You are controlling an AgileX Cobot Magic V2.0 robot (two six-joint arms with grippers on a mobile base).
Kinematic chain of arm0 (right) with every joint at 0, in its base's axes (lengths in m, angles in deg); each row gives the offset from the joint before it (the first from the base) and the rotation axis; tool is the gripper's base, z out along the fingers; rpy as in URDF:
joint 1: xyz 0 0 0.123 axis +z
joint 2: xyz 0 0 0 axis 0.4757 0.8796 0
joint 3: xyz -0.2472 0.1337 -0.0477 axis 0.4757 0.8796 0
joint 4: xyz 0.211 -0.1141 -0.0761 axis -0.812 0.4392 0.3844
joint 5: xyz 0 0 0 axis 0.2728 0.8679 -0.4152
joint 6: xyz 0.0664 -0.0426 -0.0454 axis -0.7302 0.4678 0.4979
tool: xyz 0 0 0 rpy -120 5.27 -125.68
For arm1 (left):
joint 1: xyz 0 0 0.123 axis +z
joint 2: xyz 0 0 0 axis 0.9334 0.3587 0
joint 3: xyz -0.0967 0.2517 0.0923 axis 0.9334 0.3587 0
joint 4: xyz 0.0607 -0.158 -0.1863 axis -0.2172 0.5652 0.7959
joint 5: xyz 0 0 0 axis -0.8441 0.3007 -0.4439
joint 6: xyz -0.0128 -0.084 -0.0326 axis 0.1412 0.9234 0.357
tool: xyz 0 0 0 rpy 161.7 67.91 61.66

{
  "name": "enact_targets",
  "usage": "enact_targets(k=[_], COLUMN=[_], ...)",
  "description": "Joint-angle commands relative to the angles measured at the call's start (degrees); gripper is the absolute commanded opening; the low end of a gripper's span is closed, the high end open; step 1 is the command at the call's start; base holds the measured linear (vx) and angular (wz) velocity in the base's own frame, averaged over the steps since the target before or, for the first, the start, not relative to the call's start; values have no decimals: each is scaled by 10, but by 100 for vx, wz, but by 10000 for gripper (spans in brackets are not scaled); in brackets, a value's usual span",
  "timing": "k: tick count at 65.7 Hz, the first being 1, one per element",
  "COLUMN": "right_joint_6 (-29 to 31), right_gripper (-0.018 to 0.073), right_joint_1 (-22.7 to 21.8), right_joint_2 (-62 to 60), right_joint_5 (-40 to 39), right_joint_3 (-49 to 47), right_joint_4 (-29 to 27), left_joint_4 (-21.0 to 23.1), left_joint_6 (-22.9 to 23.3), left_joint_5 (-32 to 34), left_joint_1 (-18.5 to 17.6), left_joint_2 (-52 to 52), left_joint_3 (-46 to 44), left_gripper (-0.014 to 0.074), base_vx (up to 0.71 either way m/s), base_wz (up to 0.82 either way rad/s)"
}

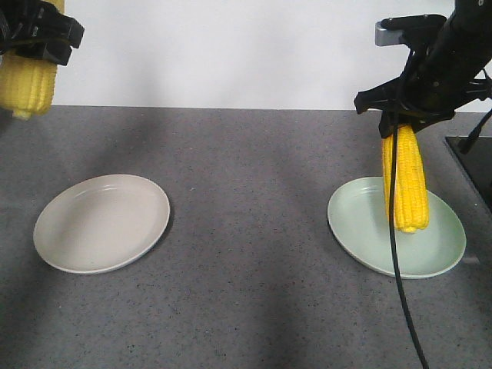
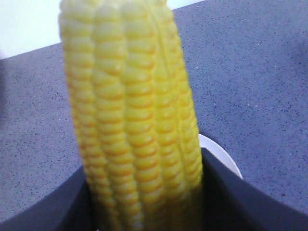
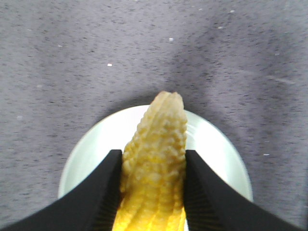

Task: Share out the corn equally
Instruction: 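Lower the right gripper's corn cob onto the pale green plate, then open the right gripper and raise it off the cob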

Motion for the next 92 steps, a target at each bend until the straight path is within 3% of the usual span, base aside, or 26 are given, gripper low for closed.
enact_targets(k=[1,20,43,92], right_joint_6=[13,46,67,69], right_gripper=[242,245,245,263], right_joint_1=[-19,-66,-64,-64], right_joint_2=[-32,-66,-35,33], right_joint_5=[13,13,12,12], right_joint_3=[-1,76,76,76], right_joint_4=[-46,-21,-61,-75], left_joint_4=[-2,-2,-2,-2], left_joint_6=[6,6,6,6], left_joint_5=[26,26,26,26], left_joint_1=[-1,-1,-1,-1], left_joint_2=[-21,-21,-21,-21], left_joint_3=[-17,-17,-17,-17], left_gripper=[220,220,220,220], base_vx=[0,0,0,0], base_wz=[0,0,0,0])
